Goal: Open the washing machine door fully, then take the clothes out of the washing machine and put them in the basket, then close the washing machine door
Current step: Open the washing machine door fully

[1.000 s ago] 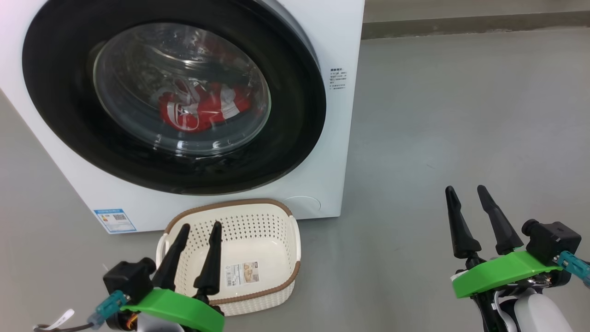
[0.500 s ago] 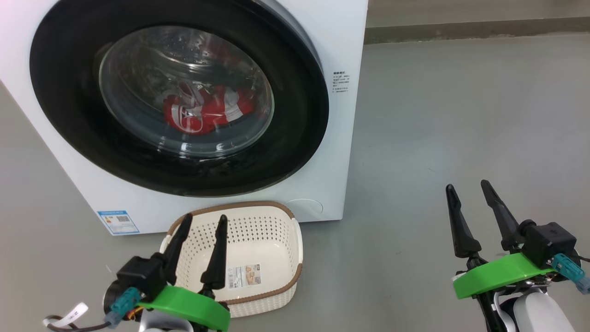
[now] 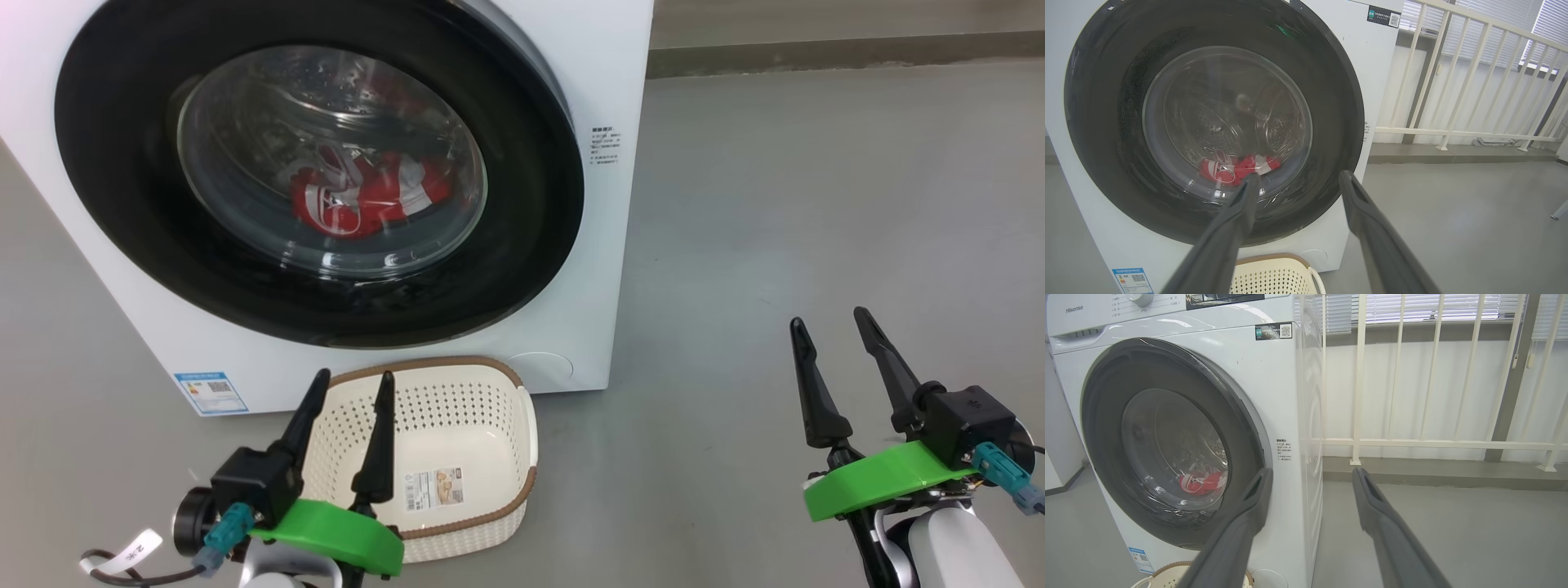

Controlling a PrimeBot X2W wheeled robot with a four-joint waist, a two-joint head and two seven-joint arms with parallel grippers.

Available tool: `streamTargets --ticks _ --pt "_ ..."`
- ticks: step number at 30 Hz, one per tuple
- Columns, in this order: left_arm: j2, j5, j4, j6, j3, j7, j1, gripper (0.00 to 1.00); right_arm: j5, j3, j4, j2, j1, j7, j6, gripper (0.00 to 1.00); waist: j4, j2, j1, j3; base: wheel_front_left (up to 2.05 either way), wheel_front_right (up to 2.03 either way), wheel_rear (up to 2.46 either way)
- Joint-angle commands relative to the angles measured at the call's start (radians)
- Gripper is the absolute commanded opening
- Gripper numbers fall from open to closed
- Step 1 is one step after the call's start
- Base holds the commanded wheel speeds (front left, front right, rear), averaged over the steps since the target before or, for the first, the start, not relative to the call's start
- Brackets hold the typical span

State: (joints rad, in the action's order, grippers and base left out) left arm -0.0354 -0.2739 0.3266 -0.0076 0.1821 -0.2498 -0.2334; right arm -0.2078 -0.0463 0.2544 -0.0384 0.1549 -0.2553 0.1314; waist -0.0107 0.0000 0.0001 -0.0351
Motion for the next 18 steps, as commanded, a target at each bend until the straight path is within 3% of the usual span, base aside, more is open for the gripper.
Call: streamTargets --ticks 1,18 --pt "-0.015 -0.003 -0.021 0.010 -0.037 -0.012 -0.040 1.00 0.005 0.023 -0.022 -0.012 0.044 -0.006 -0.001 1.00 0.001 0.0000 -0.0001 -0.001 0.00 0.00 0.00" --pt "-0.015 -0.004 -0.035 0.018 -0.043 -0.012 -0.040 1.00 -0.015 0.016 -0.033 -0.012 0.049 -0.006 -0.001 1.00 0.011 0.0000 -0.0001 0.018 0.00 0.00 0.00"
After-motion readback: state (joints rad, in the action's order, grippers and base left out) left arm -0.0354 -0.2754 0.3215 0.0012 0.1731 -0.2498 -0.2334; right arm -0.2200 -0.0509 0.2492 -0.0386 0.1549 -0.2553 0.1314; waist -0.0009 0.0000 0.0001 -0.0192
